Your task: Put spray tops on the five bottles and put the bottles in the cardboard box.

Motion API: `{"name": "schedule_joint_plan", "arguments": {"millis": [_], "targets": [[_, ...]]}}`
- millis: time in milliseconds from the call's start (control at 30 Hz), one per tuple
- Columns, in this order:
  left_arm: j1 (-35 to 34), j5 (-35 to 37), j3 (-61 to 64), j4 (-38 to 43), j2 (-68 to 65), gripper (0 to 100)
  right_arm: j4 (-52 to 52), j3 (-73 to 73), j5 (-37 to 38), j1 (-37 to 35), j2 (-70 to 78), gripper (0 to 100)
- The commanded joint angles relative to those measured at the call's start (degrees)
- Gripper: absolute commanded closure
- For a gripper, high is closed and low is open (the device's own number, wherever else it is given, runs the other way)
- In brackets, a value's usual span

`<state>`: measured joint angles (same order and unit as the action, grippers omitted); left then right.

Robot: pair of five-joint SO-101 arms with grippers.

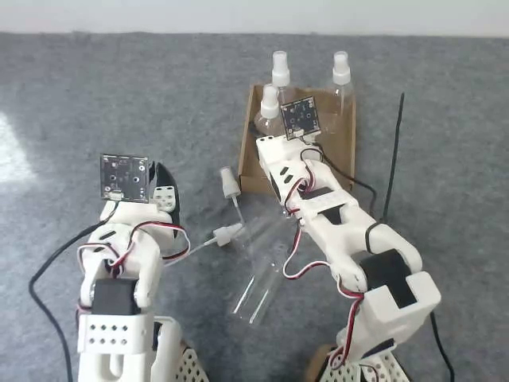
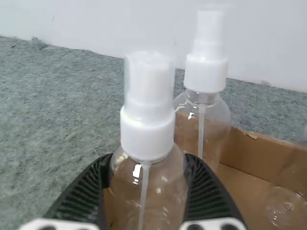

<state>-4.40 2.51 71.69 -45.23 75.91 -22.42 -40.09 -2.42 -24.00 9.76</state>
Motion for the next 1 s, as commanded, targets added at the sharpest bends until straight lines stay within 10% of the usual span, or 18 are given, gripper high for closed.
{"name": "schedule_joint_plan", "arguments": {"millis": [0,967], "targets": [[-0.2,1.0,-0.6,1.3,0.8,99,-1.0,3.3,0.9,-0.1,-0.8,98.7],[-0.3,1.0,-0.6,1.3,0.8,99,-0.7,3.2,5.5,-0.6,-0.8,74.3]]}}
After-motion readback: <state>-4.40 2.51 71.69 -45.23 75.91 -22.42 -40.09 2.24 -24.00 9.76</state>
